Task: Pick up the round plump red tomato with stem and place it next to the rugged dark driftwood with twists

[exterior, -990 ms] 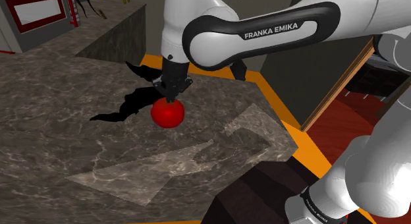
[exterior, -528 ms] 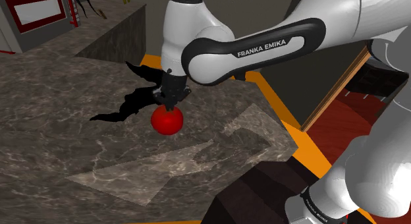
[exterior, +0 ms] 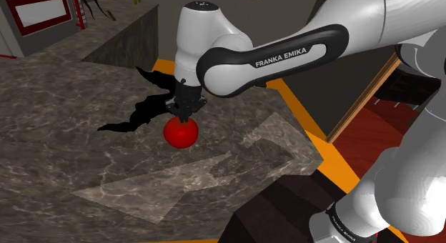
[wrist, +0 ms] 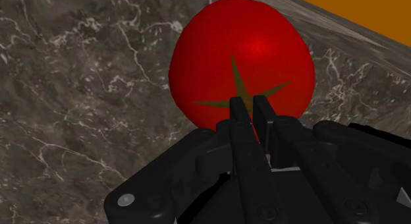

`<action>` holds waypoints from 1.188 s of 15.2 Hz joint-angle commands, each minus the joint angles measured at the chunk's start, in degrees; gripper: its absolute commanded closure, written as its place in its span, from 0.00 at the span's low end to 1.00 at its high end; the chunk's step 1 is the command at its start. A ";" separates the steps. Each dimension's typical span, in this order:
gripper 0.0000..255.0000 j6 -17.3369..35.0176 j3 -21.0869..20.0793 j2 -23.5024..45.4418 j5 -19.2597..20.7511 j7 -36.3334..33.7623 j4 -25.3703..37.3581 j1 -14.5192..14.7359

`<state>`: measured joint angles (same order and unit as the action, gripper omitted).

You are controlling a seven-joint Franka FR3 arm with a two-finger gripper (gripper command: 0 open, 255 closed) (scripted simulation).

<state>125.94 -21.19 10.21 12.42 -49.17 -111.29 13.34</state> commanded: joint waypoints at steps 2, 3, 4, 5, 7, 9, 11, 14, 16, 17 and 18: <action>0.00 0.01 0.00 0.00 0.01 -0.01 0.01 0.00; 0.00 0.01 0.00 -0.01 0.00 -0.01 0.00 0.00; 0.00 0.01 0.00 -0.01 0.00 0.00 0.00 0.00; 0.00 0.01 0.00 -0.01 0.00 0.00 0.00 0.00; 0.00 0.01 0.00 -0.01 0.00 0.00 0.00 0.00; 0.00 -3.23 -0.35 -1.92 -1.19 0.77 1.52 -0.04; 0.00 -6.21 -0.59 -3.41 -2.10 1.36 3.16 -0.04; 0.00 -6.21 -0.59 -3.42 -2.10 1.36 3.15 -0.03; 0.00 -6.21 -0.59 -3.42 -2.10 1.36 3.15 -0.03; 0.00 -6.21 -0.59 -3.41 -2.10 1.36 3.16 -0.03; 0.00 -6.21 -0.59 -3.41 -2.10 1.36 3.16 -0.03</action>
<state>119.75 -21.78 6.79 10.33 -47.82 -108.16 13.30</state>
